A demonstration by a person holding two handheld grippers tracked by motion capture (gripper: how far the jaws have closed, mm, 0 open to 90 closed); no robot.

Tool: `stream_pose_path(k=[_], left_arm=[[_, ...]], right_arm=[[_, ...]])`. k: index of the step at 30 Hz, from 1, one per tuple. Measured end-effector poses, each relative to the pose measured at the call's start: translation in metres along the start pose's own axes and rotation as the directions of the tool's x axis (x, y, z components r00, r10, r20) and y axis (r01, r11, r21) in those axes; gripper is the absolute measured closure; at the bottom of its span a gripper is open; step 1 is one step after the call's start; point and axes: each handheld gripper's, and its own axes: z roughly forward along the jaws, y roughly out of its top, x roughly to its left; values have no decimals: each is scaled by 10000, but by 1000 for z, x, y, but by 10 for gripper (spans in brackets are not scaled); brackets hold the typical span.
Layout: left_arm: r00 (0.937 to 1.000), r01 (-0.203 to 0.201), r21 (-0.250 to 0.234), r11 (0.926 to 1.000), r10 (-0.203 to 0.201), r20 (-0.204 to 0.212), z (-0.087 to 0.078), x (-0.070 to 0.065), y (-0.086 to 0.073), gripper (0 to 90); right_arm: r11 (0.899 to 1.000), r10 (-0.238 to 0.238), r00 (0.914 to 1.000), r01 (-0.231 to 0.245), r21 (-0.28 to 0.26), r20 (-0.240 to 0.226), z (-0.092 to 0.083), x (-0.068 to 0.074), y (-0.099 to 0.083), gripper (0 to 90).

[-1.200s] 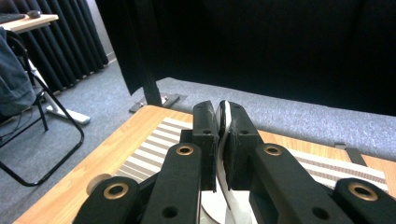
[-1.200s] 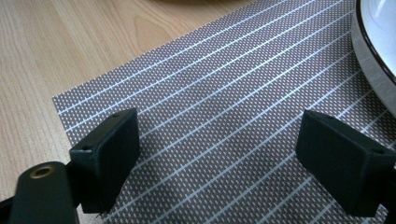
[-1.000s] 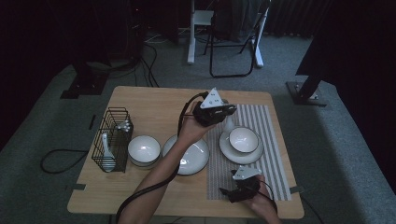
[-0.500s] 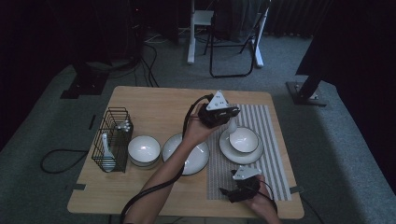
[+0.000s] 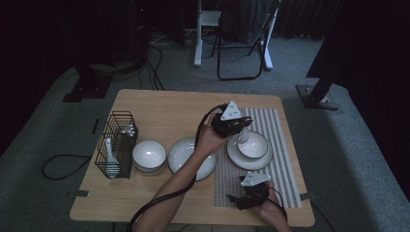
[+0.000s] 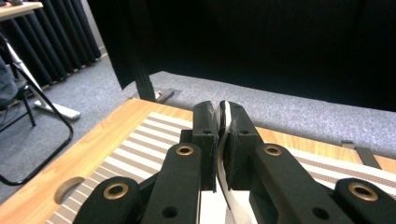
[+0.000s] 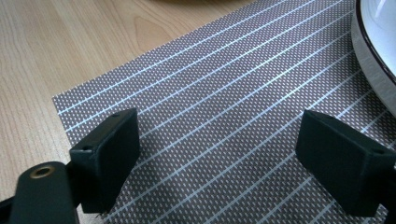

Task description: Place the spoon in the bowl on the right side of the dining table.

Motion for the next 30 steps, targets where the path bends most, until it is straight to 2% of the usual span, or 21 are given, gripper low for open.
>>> stream_pose_path(k=[2, 5, 8, 20, 24, 30], left_arm=[[10000, -18, 13, 10000, 18, 15, 3, -2, -2, 853], [9997, -41, 14, 10000, 41, -223, 7, -4, -6, 852], [9995, 163, 6, 9999, -163, -260, 12, -4, -12, 852], [9995, 293, 250, 9993, -291, -104, 22, -5, -26, 850], [9998, 205, 472, 9987, -204, -22, 22, -5, -32, 849], [9996, 225, 927, 9954, -241, 169, 16, -4, -48, 845]], right_arm=[[10000, 11, 10000, -11, -1, -11, 0, 0, 0, 138], [10000, 10, 10000, -10, 11, -10, 0, 0, 0, 138], [10000, 0, 10000, 0, 22, -10, 0, 0, 0, 139], [10000, -1, 10000, 1, 24, 6, 0, 0, 0, 139], [10000, -3, 10000, 3, 22, 6, 0, 0, 0, 139], [10000, 1, 10000, -1, 23, -7, 0, 0, 0, 139]])
